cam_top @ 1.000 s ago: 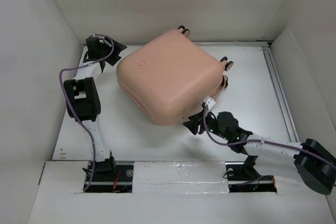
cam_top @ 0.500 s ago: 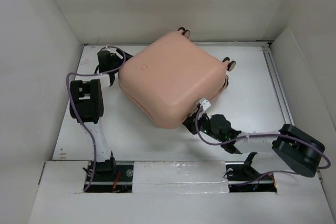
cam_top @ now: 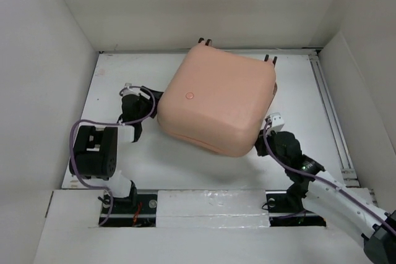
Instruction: Pack the luggage
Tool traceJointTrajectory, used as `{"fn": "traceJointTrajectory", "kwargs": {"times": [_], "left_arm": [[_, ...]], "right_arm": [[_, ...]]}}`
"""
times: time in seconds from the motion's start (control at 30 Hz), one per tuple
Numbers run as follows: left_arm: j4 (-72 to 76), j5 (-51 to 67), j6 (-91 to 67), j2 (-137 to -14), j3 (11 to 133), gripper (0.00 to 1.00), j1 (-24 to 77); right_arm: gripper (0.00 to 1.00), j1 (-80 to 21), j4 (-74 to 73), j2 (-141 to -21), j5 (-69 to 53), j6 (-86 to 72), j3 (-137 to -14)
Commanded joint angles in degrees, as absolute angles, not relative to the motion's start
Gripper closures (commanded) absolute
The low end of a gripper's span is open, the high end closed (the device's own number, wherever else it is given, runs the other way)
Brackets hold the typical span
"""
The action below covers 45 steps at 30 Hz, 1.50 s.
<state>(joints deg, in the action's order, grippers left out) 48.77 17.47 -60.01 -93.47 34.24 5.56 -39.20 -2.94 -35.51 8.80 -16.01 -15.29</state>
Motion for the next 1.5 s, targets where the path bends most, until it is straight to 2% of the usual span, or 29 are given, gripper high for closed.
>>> {"fn": "traceJointTrajectory", "kwargs": {"times": [0.0,0.13,0.17,0.3,0.33,0.4,0.43,0.57,0.73,0.9,0.97,1.0,1.07,1.13,1.2,1.27,1.37,1.47], "left_arm": [[42.3,22.6,-55.5,-86.9,27.5,0.33,8.6],[29.5,9.8,-51.6,-70.4,30.7,0.29,6.2],[26.7,3.1,-50.6,-63.9,32.1,0.27,6.2],[19.7,-5.5,-49.0,-51.5,33.7,0.25,8.7],[19.7,-5.5,-49.0,-49.8,33.1,0.32,9.6],[17.7,-4.1,-47.8,-45.9,30.8,0.55,11.0],[16.5,-2.8,-47.1,-44.9,29.8,0.71,11.0],[7.5,1.4,-42.6,-39.2,23.6,1.0,11.0],[4.7,13.2,-40.5,-30.3,12.8,1.0,11.0],[10.8,19.6,-41.6,-30.8,7.1,1.0,12.3],[17.4,23.4,-41.6,-33.2,6.4,0.94,12.3],[19.3,24.0,-41.6,-36.4,6.4,0.85,13.0],[23.2,21.5,-41.6,-38.8,8.1,0.76,16.7],[25.2,10.5,-42.2,-40.5,9.7,0.67,26.9],[27.1,-1.8,-42.2,-42.1,13.0,0.67,33.9],[29.3,-7.4,-44.8,-44.5,13.6,0.61,41.3],[34.7,-7.8,-47.4,-49.6,11.6,0.57,42.3],[40.2,-5.6,-48.0,-56.1,11.0,0.45,42.3]], "right_arm": [[1.0,-34.7,4.6,-36.6,2.9,-14.2,-23.4],[1.0,-32.7,9.4,-40.9,-1.5,-16.1,-23.1],[1.0,-32.7,10.3,-41.4,-2.0,-16.1,-22.5],[1.0,-30.8,12.3,-41.9,-1.2,-16.1,-23.3],[1.0,-30.2,12.3,-42.7,-1.2,-16.1,-23.8],[1.0,-29.1,12.3,-44.6,-3.8,-16.1,-25.9],[1.0,-28.2,12.3,-45.4,-4.9,-16.1,-26.6],[1.0,-28.2,13.5,-49.4,-6.9,-15.6,-28.2],[1.0,-27.7,14.1,-50.0,-8.0,-15.6,-28.8],[1.0,-27.7,11.4,-44.7,-12.0,-16.5,-24.9],[1.0,-27.7,8.8,-41.5,-12.0,-16.5,-24.0],[1.0,-27.7,7.8,-41.5,-10.7,-16.5,-23.4],[1.0,-27.7,5.6,-40.9,-10.2,-15.9,-24.5],[1.0,-27.7,5.5,-42.1,-10.2,-15.3,-26.5],[1.0,-27.7,5.0,-44.0,-10.2,-15.3,-27.7],[1.0,-27.2,5.0,-46.0,-11.4,-14.8,-29.1],[1.0,-27.2,5.0,-47.5,-12.0,-13.7,-30.5],[1.0,-26.6,5.0,-48.1,-12.7,-12.9,-30.5]]}}
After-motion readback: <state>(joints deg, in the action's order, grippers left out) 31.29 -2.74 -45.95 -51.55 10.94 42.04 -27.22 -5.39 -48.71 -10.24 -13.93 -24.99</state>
